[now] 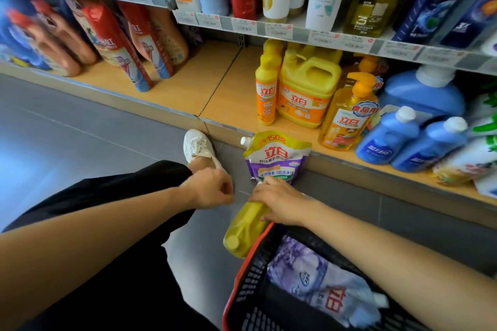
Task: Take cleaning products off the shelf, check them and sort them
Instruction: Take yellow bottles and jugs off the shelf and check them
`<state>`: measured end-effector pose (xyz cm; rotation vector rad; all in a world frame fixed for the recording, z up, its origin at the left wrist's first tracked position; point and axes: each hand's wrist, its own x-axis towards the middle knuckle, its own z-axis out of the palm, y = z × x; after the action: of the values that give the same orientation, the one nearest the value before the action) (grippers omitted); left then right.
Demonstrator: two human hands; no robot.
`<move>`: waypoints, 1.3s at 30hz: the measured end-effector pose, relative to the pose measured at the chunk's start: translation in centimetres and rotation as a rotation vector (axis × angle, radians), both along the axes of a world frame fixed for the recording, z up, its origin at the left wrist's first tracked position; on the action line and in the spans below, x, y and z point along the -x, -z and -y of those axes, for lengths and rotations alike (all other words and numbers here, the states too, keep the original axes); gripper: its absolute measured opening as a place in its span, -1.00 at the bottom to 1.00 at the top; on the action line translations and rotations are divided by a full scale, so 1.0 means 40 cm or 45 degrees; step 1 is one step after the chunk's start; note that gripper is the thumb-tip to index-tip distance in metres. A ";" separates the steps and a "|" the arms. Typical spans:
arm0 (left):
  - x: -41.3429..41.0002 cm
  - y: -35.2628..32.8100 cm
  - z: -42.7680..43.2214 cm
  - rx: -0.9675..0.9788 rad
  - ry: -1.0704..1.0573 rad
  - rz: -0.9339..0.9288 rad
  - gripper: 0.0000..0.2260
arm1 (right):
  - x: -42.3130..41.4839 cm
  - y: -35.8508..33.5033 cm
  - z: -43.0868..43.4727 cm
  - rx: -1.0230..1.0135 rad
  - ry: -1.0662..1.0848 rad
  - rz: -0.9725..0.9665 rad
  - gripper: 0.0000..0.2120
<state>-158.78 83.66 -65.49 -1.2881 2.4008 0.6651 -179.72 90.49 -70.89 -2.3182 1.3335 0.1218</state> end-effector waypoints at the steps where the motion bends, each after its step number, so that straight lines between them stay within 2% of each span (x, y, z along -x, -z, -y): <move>1: -0.004 0.007 -0.026 -0.114 0.011 0.074 -0.81 | -0.011 0.004 0.002 0.040 -0.056 -0.068 -0.50; 3: -0.006 0.036 -0.075 -0.345 0.035 0.185 -0.69 | -0.031 0.010 0.009 0.069 -0.103 -0.120 -0.61; 5: -0.005 0.072 -0.109 -0.455 0.092 0.257 -0.58 | -0.043 0.015 0.017 0.047 -0.084 -0.112 -0.70; 8: -0.016 0.098 -0.118 -0.425 0.192 0.313 -0.48 | -0.045 0.023 0.020 0.061 -0.088 -0.085 -0.71; 11: -0.048 0.056 -0.065 -0.277 0.243 0.300 -0.55 | -0.042 0.008 0.006 0.090 0.039 0.124 -0.67; 14: -0.081 -0.034 0.017 -0.197 0.150 0.050 -0.67 | -0.017 -0.061 0.006 0.081 0.273 0.374 -0.68; 19: -0.088 -0.155 0.066 -0.287 -0.330 -0.742 -0.80 | 0.028 -0.229 0.027 0.106 0.581 0.708 -0.73; 21: -0.073 -0.177 0.059 -0.306 -0.403 -0.962 -0.69 | 0.043 -0.287 0.037 0.127 0.672 0.844 -0.70; 23: -0.048 -0.190 0.054 -0.362 -0.407 -1.108 -0.51 | 0.062 -0.338 0.048 0.164 0.747 0.944 -0.68; 25: -0.018 -0.194 0.059 -0.417 -0.389 -1.213 -0.39 | 0.084 -0.378 0.060 0.179 0.795 1.043 -0.70; 30: 0.069 -0.198 0.112 -0.394 -0.362 -1.364 -0.35 | 0.153 -0.441 0.105 0.266 0.881 1.165 -0.80; 34: 0.152 -0.181 0.180 -0.279 -0.327 -1.466 -0.29 | 0.218 -0.468 0.154 0.415 0.908 1.076 -0.76; 39: 0.262 -0.105 0.234 -0.139 -0.366 -1.552 -0.37 | 0.287 -0.473 0.203 0.479 0.853 0.884 -0.87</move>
<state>-169.24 74.29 -61.30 -1.3957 2.9147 2.1195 -191.19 82.36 -51.97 -1.7478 1.7186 -1.1099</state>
